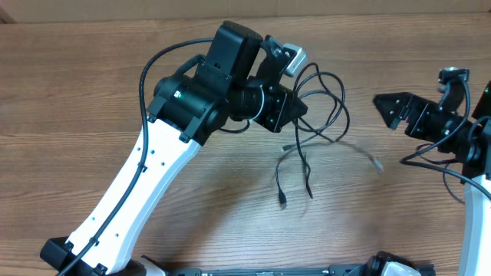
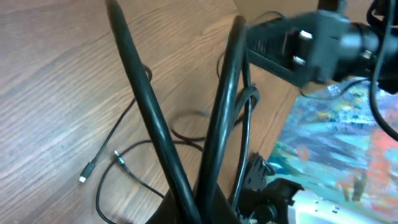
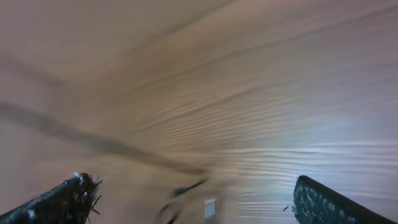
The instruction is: Untangle cables
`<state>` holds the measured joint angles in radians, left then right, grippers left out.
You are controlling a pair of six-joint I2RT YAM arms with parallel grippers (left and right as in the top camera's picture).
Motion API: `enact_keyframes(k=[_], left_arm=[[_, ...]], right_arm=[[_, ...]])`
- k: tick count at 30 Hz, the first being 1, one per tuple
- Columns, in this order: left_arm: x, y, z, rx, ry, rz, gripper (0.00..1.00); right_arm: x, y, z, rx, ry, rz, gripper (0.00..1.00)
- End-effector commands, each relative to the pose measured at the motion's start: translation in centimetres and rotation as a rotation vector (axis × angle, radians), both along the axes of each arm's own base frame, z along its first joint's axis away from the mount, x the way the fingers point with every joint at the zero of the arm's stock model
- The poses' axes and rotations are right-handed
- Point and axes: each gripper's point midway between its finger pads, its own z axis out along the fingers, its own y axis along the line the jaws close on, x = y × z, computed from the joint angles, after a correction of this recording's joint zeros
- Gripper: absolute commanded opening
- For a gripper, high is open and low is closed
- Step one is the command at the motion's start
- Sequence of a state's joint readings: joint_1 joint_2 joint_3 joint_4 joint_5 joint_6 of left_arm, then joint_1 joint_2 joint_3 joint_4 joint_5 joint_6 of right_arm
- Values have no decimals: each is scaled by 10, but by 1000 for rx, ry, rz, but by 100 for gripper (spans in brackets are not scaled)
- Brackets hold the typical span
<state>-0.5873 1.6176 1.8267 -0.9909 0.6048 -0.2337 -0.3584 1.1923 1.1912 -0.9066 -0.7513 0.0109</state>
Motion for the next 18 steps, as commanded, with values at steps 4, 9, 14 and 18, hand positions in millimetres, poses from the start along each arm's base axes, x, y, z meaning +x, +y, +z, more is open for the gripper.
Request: enact_keyframes(k=[4,9,14,18], left_arm=[[14,12,15,10,-32,143,4],[24,13,19,-27,28,255,4],[26,-8,34,-113,41,269,4],[18,-26,45,-157,10,227,4]], right_arm=[[-24,53,51,300,-143,307,100],[-39,66,71,416,-184,411,100],[-47,72,82,483,-198,464,100],[-47,72,82,479,-201,463,100]])
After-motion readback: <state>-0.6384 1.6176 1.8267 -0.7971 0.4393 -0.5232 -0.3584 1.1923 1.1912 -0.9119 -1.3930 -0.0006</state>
